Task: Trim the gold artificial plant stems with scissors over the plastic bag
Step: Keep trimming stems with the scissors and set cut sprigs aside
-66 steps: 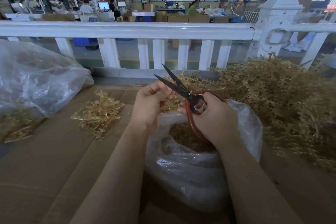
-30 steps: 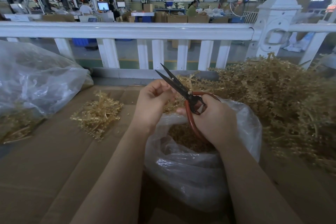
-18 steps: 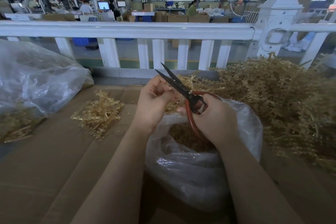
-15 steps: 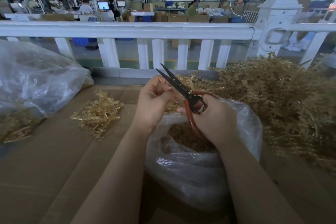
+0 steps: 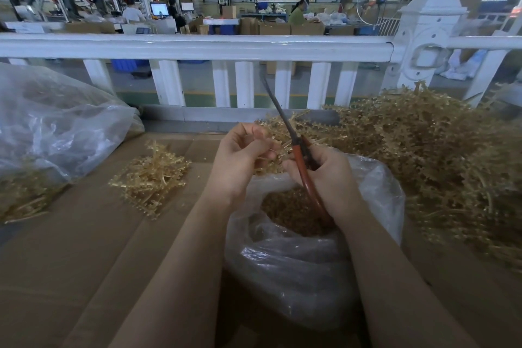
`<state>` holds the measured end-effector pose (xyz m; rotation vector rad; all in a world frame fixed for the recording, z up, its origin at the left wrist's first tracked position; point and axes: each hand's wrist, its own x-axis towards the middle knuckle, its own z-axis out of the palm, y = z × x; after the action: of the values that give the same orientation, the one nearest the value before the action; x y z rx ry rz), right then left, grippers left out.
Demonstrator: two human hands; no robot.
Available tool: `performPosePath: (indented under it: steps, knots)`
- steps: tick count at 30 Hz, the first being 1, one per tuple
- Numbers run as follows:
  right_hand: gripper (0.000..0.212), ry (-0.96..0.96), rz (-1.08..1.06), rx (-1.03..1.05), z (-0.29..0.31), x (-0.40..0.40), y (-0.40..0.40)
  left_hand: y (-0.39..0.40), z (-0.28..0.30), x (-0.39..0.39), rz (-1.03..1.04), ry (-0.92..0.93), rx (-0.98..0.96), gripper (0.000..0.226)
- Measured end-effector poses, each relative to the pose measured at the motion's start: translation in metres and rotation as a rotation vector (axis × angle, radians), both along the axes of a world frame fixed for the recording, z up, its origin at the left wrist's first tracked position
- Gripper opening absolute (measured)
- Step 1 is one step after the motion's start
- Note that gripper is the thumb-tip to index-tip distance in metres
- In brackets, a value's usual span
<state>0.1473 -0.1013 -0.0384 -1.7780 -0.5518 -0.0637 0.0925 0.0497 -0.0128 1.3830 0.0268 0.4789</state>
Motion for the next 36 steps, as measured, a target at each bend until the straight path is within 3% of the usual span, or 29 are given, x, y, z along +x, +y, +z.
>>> performPosePath:
  steps: [5,9,15,18,22,26,30,32,36]
  knots:
    - [0.021,-0.082,-0.030,0.119,0.003,-0.001,-0.003,0.002,0.001,-0.001,-0.034,0.036,0.003,0.028]
    - [0.028,-0.167,-0.028,0.119,0.003,-0.003,-0.003,0.004,0.000,-0.002,-0.087,0.070,0.042,0.010]
    - [0.030,-0.227,-0.039,0.049,0.004,-0.003,-0.003,0.006,0.003,-0.004,-0.033,0.160,0.246,0.026]
    - [0.031,-0.212,-0.033,0.112,0.006,-0.004,-0.005,0.011,0.004,-0.007,-0.096,0.194,0.188,0.020]
    - [0.033,-0.254,-0.014,0.113,0.008,-0.005,-0.006,0.013,0.005,-0.008,-0.076,0.190,0.112,0.029]
    - [0.035,-0.287,-0.038,0.058,0.006,-0.004,-0.006,0.015,0.006,-0.010,-0.177,0.200,0.188,0.012]
    - [0.031,-0.251,-0.092,0.115,0.006,-0.002,-0.005,0.017,0.005,-0.012,-0.328,0.264,0.198,0.012]
    - [0.025,-0.193,-0.117,0.151,0.006,-0.001,-0.003,0.017,0.005,-0.012,-0.322,0.250,0.153,0.013]
    - [0.016,-0.099,-0.174,0.232,0.004,0.001,-0.005,0.019,0.008,-0.009,-0.236,0.114,-0.153,0.013]
